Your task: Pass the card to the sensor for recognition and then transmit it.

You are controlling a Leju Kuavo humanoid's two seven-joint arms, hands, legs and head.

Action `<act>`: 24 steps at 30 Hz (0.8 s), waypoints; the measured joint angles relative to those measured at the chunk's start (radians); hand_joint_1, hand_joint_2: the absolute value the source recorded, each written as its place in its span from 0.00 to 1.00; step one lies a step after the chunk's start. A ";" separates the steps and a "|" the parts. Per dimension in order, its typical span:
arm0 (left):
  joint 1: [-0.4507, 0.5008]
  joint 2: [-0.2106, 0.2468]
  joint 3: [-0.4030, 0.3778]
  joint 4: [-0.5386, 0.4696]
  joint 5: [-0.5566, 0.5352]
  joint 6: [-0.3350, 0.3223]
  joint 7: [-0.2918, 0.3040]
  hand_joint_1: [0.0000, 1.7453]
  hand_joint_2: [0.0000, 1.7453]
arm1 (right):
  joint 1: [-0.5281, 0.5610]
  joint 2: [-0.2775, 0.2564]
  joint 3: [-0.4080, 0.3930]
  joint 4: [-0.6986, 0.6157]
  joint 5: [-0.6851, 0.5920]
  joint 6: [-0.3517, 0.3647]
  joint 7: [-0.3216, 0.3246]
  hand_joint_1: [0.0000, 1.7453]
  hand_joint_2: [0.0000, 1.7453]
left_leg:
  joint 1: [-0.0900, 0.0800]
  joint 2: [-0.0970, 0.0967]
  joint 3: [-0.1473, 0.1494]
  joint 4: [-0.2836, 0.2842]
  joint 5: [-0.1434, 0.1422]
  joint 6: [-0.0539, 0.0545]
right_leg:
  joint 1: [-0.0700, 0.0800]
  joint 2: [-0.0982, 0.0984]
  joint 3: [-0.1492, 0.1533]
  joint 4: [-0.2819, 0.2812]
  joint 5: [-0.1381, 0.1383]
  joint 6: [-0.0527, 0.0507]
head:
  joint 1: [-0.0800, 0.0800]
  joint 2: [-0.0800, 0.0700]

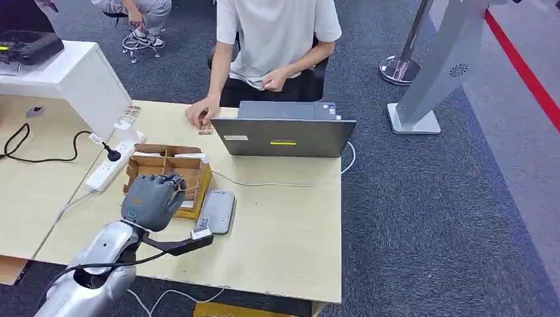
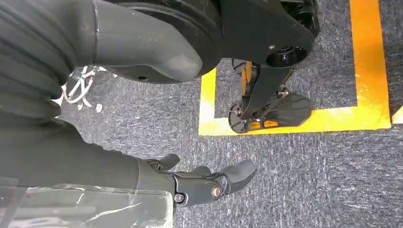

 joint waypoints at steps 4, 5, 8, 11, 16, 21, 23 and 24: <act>0.007 0.006 -0.020 -0.134 -0.027 0.029 0.006 1.00 1.00 | 0.000 0.000 -0.005 0.000 -0.007 -0.002 0.000 0.00 1.00 | 0.000 0.000 0.000 0.000 0.000 0.000 | 0.000 0.000 0.000 0.000 0.000 0.000 | 0.000 0.000; 0.006 0.010 -0.020 -0.166 -0.022 0.032 0.006 1.00 1.00 | 0.000 0.000 -0.005 0.000 -0.010 -0.002 0.000 0.00 1.00 | 0.000 0.000 0.000 0.000 0.000 0.000 | 0.000 0.000 0.000 0.000 0.000 0.000 | 0.001 0.000; 0.000 0.024 -0.020 -0.235 -0.006 0.037 0.003 1.00 1.00 | 0.000 0.000 -0.009 0.000 -0.015 0.000 0.000 0.00 1.00 | 0.000 0.000 0.000 0.000 0.000 0.000 | 0.000 0.000 0.000 0.000 0.000 0.000 | 0.000 0.000; -0.004 0.032 -0.020 -0.280 0.000 0.040 0.000 1.00 1.00 | 0.001 0.000 -0.018 0.000 -0.018 0.000 0.000 0.00 1.00 | 0.000 0.000 0.001 0.000 0.000 0.000 | 0.000 0.000 0.000 0.000 0.000 0.000 | 0.000 0.000; -0.005 0.041 -0.020 -0.318 0.000 0.042 0.000 1.00 1.00 | 0.000 0.000 -0.024 0.000 -0.020 0.002 0.000 0.00 1.00 | 0.000 0.000 0.001 0.000 0.000 0.000 | 0.000 0.000 0.000 0.000 0.000 0.000 | 0.000 0.000; -0.018 0.041 -0.020 -0.333 0.009 0.061 0.002 1.00 1.00 | 0.000 0.000 -0.029 0.000 -0.015 0.005 0.000 0.00 1.00 | 0.000 0.000 0.000 0.000 0.000 0.000 | 0.000 0.000 0.000 0.000 0.000 0.000 | 0.000 0.000; -0.064 0.038 -0.017 -0.322 -0.028 0.085 0.027 1.00 1.00 | -0.001 0.000 -0.027 0.000 0.012 0.012 0.005 0.00 1.00 | 0.000 -0.001 0.000 0.000 0.001 0.000 | 0.000 -0.001 0.000 0.000 0.000 0.000 | 0.000 0.000; -0.107 0.032 -0.011 -0.295 -0.070 0.117 0.035 1.00 1.00 | -0.002 0.000 -0.021 0.000 0.029 0.017 0.010 0.00 1.00 | 0.000 -0.003 0.000 0.000 0.002 0.001 | 0.000 -0.002 0.000 0.000 0.000 0.000 | 0.000 0.000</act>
